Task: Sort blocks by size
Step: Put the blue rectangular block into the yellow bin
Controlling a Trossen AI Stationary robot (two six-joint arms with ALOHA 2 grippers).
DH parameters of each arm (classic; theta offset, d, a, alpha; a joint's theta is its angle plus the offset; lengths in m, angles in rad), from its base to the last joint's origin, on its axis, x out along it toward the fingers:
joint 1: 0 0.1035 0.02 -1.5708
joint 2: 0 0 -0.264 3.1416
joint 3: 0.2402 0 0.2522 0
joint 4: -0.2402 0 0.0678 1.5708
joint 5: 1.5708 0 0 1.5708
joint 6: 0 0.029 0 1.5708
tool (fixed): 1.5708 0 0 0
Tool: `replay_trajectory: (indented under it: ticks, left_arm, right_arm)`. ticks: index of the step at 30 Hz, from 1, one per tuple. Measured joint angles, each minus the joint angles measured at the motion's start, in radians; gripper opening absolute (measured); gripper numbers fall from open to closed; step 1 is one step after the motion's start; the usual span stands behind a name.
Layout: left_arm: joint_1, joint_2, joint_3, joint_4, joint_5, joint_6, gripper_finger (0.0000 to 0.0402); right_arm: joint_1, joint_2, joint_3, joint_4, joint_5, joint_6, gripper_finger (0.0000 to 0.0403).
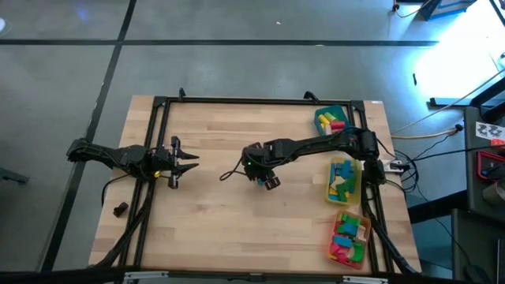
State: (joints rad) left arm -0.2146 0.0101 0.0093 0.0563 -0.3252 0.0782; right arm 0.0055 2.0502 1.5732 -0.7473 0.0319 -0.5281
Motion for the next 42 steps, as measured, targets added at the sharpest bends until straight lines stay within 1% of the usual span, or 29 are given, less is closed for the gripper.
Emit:
replay_trajectory:
  ticks: [3,9,15,17,19,30,34,42]
  left_arm:
    - [0.000,0.000,0.000,0.000,0.000,0.000,0.0100]
    - [0.000,0.000,0.000,0.000,0.000,0.000,0.0100]
    - [0.000,0.000,0.000,0.000,0.000,0.000,0.0100]
    - [0.000,0.000,0.000,0.000,0.000,0.000,0.0100]
    - [0.000,0.001,0.000,0.000,0.000,0.000,0.0100]
    - [0.000,0.001,0.000,0.000,0.000,0.000,0.0100]
    - [0.000,0.001,0.000,0.000,0.000,0.000,0.0100]
    - [0.000,0.001,0.000,0.000,0.000,0.000,0.0100]
  right_arm:
    - [0.000,0.000,0.000,-0.003,-0.003,-0.003,0.0193]
    - [0.000,0.018,0.001,-0.006,-0.068,-0.003,0.0193]
    - [0.000,0.047,0.002,0.029,-0.069,-0.004,0.0193]
    - [0.000,0.054,0.000,0.009,-0.069,-0.004,0.0193]
    - [0.000,0.063,0.002,0.031,-0.069,-0.005,0.0193]
    - [-0.002,0.079,0.001,0.014,-0.066,-0.005,0.0191]
    - [-0.002,0.078,0.001,0.012,-0.066,-0.005,0.0168]
    - [-0.002,0.104,0.002,0.016,-0.067,-0.002,0.0078]
